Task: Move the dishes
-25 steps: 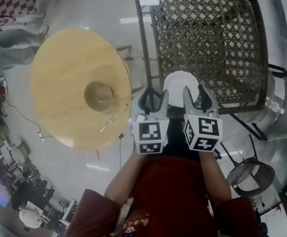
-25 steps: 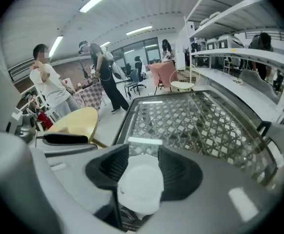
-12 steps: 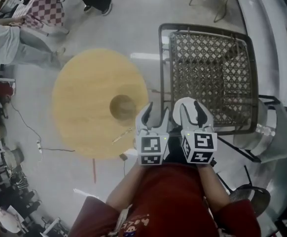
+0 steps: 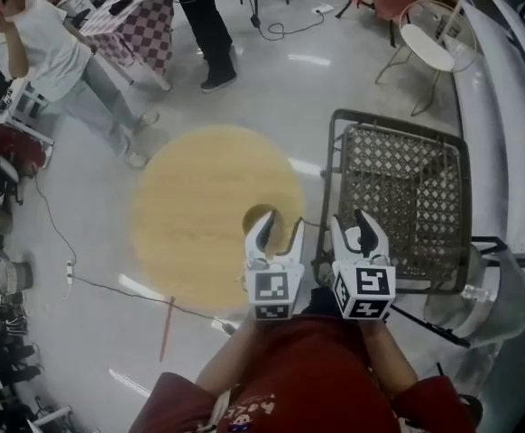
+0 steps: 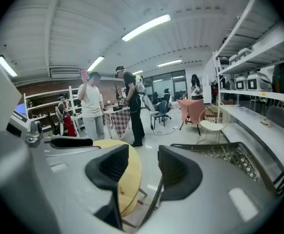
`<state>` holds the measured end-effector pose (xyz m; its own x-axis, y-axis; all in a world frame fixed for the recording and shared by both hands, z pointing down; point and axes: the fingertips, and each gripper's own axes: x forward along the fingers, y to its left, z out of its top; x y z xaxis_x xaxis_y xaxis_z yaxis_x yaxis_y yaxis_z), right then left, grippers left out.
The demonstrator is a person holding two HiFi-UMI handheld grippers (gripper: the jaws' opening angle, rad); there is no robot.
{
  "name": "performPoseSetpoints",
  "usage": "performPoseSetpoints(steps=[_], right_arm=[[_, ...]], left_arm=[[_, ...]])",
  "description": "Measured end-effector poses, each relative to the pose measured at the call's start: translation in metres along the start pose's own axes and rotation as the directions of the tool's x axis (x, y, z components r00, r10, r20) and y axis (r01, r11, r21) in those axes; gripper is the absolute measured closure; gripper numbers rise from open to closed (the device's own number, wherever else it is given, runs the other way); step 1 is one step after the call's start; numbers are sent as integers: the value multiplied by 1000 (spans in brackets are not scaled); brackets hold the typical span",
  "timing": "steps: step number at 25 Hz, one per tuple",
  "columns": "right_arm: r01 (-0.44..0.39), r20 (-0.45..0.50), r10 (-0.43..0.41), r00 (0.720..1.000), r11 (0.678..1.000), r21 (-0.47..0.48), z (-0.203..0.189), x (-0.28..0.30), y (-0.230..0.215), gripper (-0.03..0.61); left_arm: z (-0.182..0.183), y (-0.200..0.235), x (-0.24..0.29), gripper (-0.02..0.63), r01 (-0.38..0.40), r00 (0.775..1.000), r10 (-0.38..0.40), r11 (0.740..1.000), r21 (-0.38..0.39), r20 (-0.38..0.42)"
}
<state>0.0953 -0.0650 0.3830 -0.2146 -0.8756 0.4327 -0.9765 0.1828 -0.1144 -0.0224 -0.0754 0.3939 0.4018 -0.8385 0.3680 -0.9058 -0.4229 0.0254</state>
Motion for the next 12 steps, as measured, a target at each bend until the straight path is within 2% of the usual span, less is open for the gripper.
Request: performPoseSetpoints(steps=[4,7,10,12], right_arm=[[-45,39,47,998,998,-42,13,4,31,399],[-82,50,85,995,994,-66,20,9,55,399],[-111,43,115,992,990,-88,20,11,77,399],[-128,34,132,991,986,-105,18,15,90,399]], left_arm=[[18,31,-21,394,-58,993,58,998,-6,101],[37,53,-40,399,-89,976,90,996,-13,198],[57,68,-63,407,-118,948,113,993,-2,297],[74,79,-80,416,-146,917,129,989,18,378]])
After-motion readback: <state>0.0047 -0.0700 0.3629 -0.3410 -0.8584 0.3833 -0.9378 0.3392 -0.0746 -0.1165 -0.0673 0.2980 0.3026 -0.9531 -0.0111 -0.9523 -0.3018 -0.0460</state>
